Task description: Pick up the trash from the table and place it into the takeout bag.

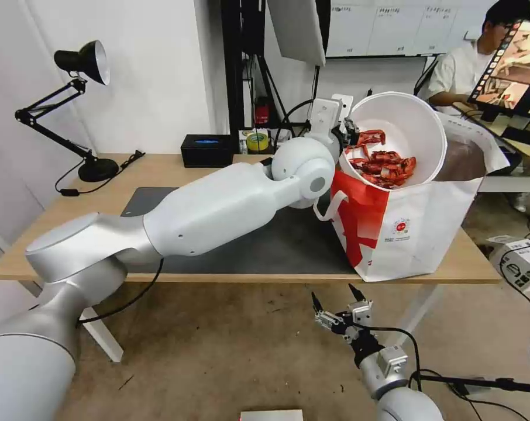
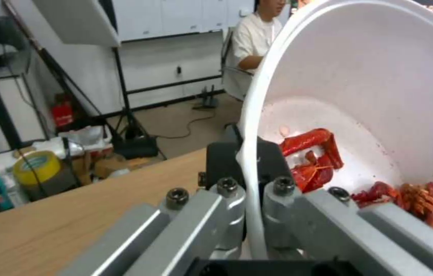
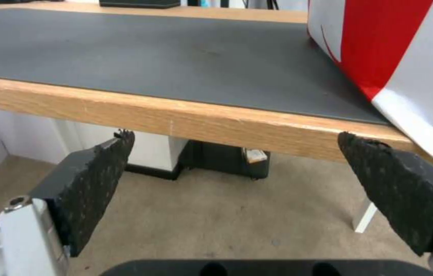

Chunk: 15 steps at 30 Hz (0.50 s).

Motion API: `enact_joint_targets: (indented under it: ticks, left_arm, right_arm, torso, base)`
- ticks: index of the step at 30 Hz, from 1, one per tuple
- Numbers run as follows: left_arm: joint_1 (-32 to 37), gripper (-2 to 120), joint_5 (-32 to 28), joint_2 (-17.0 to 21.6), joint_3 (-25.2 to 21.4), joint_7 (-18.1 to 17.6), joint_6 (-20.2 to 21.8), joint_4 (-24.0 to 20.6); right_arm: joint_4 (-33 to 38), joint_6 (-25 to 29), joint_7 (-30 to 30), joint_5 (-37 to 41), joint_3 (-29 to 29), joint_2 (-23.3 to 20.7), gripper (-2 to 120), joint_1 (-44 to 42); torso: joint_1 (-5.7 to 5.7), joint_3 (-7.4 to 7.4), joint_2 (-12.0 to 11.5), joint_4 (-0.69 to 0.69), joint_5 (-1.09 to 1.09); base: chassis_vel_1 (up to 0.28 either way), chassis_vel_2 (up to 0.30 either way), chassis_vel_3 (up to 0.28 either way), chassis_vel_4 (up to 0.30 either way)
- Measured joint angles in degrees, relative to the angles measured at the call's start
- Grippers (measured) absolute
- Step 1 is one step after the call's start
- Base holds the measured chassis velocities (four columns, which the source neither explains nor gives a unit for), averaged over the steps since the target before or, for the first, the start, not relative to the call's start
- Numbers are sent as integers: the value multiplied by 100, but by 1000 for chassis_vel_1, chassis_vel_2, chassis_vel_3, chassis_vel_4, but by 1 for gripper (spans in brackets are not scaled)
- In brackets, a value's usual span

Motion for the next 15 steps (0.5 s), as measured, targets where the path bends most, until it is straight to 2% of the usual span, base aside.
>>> enact_joint_targets:
  ticks: [3, 5, 7, 9, 11, 14, 15]
  left_arm:
    - [-4, 2, 21, 40, 30, 94, 1, -55]
    - [-14, 14, 35, 80, 83, 136, 14, -131]
    - [-16, 15, 37, 82, 89, 136, 15, -139]
    - [-36, 28, 38, 91, 114, 133, 17, -151]
    - [-42, 32, 36, 93, 119, 129, 17, -150]
    - [-43, 48, 27, 107, 118, 107, 17, -149]
    - [-43, 48, 27, 107, 118, 107, 17, -149]
  right_arm:
    - [0, 0, 0, 0, 0, 0, 100, 0]
    - [0, 0, 0, 0, 0, 0, 100, 0]
    - [0, 0, 0, 0, 0, 0, 100, 0]
    - [0, 0, 0, 0, 0, 0, 100, 0]
    - [0, 0, 0, 0, 0, 0, 100, 0]
    - [0, 0, 0, 0, 0, 0, 100, 0]
    - [0, 0, 0, 0, 0, 0, 100, 0]
  torso:
    - [0, 0, 0, 0, 0]
    - [0, 0, 0, 0, 0]
    - [0, 0, 0, 0, 0]
    - [0, 0, 0, 0, 0]
    - [0, 0, 0, 0, 0]
    - [0, 0, 0, 0, 0]
    - [0, 0, 0, 0, 0]
  base:
    - [0, 0, 0, 0]
    - [0, 0, 0, 0]
    - [0, 0, 0, 0]
    - [0, 0, 0, 0]
    - [0, 0, 0, 0]
    - [0, 0, 0, 0]
    - [0, 0, 0, 0]
